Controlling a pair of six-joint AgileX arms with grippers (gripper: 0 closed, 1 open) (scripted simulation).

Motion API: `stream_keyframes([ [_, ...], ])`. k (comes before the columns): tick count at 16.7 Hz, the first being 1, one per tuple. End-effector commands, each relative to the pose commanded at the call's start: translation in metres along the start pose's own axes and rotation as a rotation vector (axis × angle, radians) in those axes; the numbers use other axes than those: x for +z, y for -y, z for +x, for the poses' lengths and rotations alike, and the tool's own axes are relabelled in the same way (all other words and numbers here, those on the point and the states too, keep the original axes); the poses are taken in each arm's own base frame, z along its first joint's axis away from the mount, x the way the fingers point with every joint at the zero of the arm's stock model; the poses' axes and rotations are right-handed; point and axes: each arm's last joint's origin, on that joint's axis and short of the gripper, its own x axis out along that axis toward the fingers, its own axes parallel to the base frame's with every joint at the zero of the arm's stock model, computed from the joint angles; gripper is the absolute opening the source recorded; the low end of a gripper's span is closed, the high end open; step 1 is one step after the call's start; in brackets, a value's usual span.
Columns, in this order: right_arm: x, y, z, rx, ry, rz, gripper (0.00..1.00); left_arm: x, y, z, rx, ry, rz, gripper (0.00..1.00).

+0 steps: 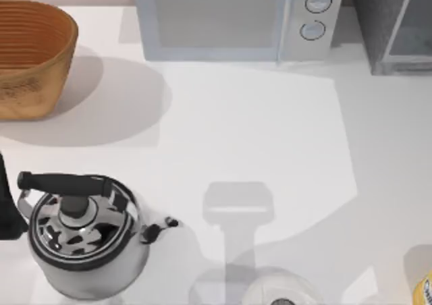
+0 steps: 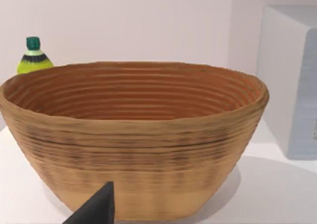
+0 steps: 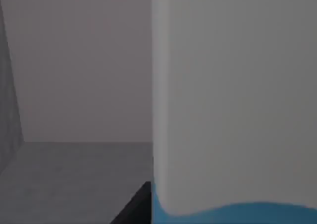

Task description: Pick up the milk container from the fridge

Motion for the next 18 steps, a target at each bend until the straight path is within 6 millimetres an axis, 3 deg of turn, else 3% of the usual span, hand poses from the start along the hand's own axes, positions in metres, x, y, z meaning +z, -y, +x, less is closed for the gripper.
stream_keyframes([
  [9,0.002,0.002,0.0,-0.004,0.002,0.001,0.0,0.0,0.0,0.0,0.0,0.0,0.0,1.0],
  [18,0.051,0.002,-0.001,-0.003,0.001,0.001,0.0,0.0,0.0,0.0,0.0,0.0,0.0,1.0],
])
